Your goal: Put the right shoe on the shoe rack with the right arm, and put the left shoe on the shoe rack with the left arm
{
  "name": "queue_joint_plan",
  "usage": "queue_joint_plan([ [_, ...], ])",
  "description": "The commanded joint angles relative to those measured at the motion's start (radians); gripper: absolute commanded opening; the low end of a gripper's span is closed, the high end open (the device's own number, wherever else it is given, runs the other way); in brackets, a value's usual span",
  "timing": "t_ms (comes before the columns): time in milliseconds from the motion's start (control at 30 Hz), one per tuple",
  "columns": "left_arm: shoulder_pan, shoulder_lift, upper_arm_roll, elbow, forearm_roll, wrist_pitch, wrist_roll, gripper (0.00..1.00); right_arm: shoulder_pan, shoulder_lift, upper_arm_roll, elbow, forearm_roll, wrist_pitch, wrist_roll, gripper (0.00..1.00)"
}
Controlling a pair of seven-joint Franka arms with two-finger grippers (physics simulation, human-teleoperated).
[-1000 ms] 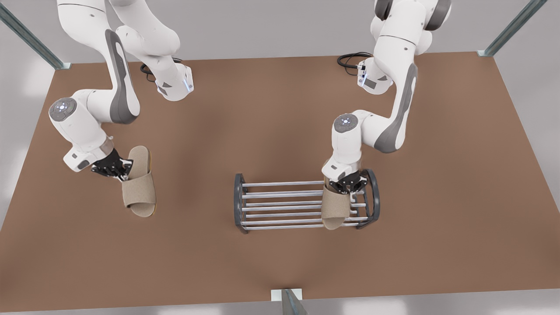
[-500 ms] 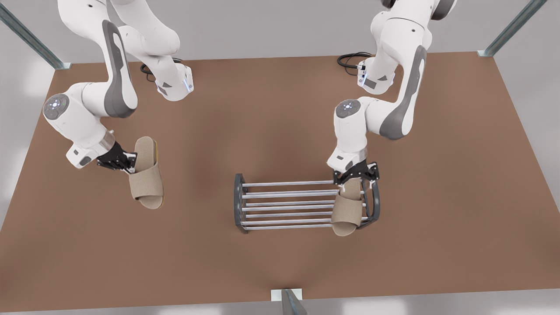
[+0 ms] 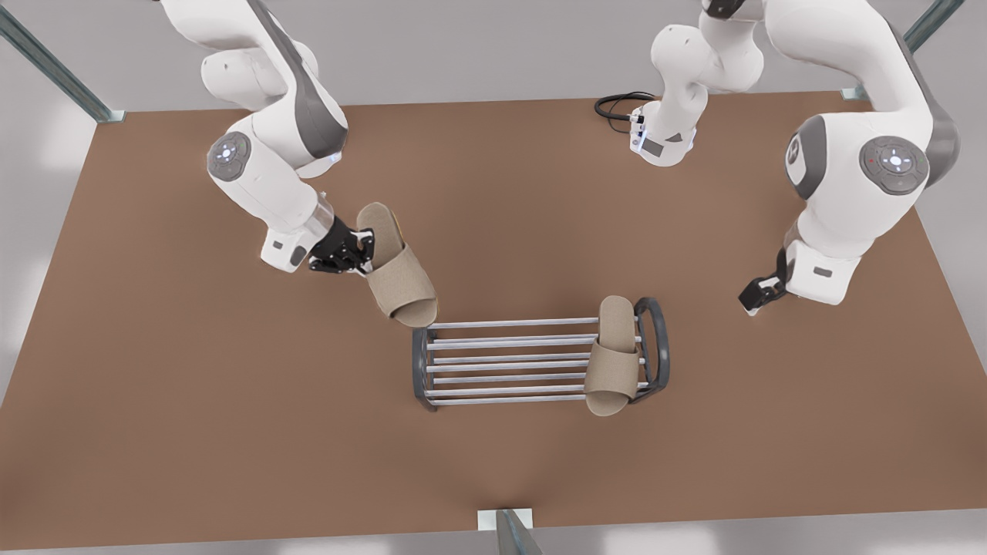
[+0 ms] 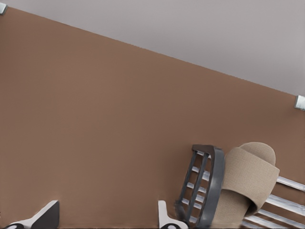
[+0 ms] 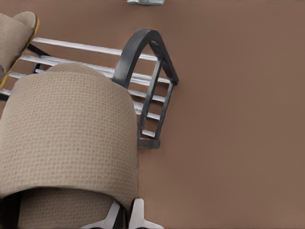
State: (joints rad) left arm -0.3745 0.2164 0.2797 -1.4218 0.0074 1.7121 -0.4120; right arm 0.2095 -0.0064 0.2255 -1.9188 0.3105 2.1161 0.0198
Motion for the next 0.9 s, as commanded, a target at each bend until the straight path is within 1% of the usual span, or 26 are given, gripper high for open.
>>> queue_joint_plan([
  [0,0.098,-0.006,-0.112,0.012,-0.024,-0.255,0.487,1.0,0.05,0.046,-0.003,0.069,-0.002,-0.013,0.448,0.21],
  [33,0.189,-0.009,-0.234,0.011,0.029,-0.266,0.487,1.0,0.07,0.072,-0.003,0.106,-0.004,-0.021,0.486,0.21],
  [67,0.239,-0.009,-0.304,0.004,0.066,-0.279,0.486,1.0,0.087,0.08,-0.003,0.123,-0.007,-0.025,0.532,0.21],
  [133,0.318,-0.015,-0.401,0.004,0.111,-0.286,0.486,1.0,0.128,0.114,-0.003,0.164,-0.013,-0.024,0.606,0.21],
  [167,0.35,-0.014,-0.447,0.003,0.123,-0.279,0.484,1.0,0.159,0.154,-0.005,0.182,-0.039,-0.013,0.644,0.21],
  [233,0.348,0.003,-0.445,0.009,0.141,-0.276,0.476,1.0,0.179,0.23,-0.012,0.264,-0.054,-0.016,0.675,0.21],
  [300,0.347,0.009,-0.439,0.009,0.145,-0.276,0.475,1.0,0.234,0.279,-0.052,0.311,-0.073,-0.016,0.707,0.21],
  [433,0.347,0.008,-0.436,0.007,0.143,-0.282,0.475,1.0,0.234,0.321,-0.068,0.377,-0.074,-0.028,0.706,0.21],
  [567,0.347,0.008,-0.436,0.009,0.143,-0.282,0.473,1.0,0.266,0.35,-0.071,0.391,-0.077,-0.021,0.779,0.21],
  [667,0.347,0.004,-0.436,0.009,0.143,-0.282,0.473,1.0,0.314,0.414,-0.072,0.461,-0.114,-0.018,0.868,0.21],
  [733,0.345,0.001,-0.436,0.009,0.143,-0.286,0.473,1.0,0.35,0.462,-0.103,0.508,-0.116,-0.018,0.875,0.21],
  [800,0.345,0.001,-0.436,0.009,0.143,-0.286,0.473,1.0,0.357,0.505,-0.114,0.554,-0.159,-0.016,0.881,0.21],
  [867,0.345,-0.002,-0.436,0.009,0.143,-0.286,0.473,1.0,0.358,0.531,-0.13,0.58,-0.159,-0.016,0.882,0.21],
])
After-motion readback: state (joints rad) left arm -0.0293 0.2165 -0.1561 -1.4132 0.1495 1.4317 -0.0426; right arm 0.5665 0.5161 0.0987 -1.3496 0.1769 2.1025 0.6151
